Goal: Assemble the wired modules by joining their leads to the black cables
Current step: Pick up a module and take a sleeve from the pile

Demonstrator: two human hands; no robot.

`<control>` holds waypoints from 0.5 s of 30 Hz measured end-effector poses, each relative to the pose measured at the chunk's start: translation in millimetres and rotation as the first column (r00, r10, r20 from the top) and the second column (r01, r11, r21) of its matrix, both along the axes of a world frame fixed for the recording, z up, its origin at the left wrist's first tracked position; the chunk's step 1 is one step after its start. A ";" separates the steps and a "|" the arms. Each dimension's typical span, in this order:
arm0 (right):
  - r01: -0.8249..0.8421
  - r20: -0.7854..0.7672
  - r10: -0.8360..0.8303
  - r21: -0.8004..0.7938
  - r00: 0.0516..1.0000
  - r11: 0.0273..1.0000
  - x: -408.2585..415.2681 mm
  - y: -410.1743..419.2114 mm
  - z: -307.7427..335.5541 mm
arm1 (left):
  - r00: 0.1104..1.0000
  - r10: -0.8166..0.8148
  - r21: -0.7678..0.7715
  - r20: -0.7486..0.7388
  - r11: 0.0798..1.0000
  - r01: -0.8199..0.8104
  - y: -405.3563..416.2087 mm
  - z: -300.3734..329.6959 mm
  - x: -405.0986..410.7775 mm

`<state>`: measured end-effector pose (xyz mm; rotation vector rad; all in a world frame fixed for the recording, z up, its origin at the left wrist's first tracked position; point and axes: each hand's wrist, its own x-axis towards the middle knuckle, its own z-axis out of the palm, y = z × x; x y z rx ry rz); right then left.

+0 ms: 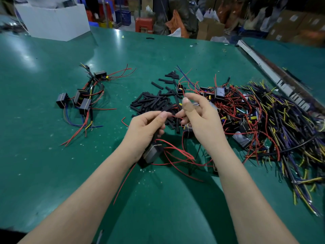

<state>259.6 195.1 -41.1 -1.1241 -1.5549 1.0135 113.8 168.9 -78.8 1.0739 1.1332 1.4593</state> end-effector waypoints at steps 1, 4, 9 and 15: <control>-0.026 0.094 0.024 0.029 0.995 0.999 4.3 1.3 0.1 | 0.998 0.045 -0.001 0.036 0.999 -0.045 0.9 0.5 -2.0; -0.279 0.258 0.272 -0.011 0.927 0.960 18.6 4.5 0.7 | 0.981 0.173 -0.009 0.087 0.985 -0.173 3.6 1.7 -10.0; -0.543 0.234 0.561 -0.144 0.794 0.827 16.1 -1.6 0.0 | 0.954 0.284 -0.032 0.098 0.959 -0.283 4.2 1.3 -15.2; -0.320 -0.119 0.313 -0.042 0.942 0.947 -5.9 -3.9 -3.0 | 0.946 0.080 -0.111 0.313 0.993 -0.048 3.7 12.7 -9.9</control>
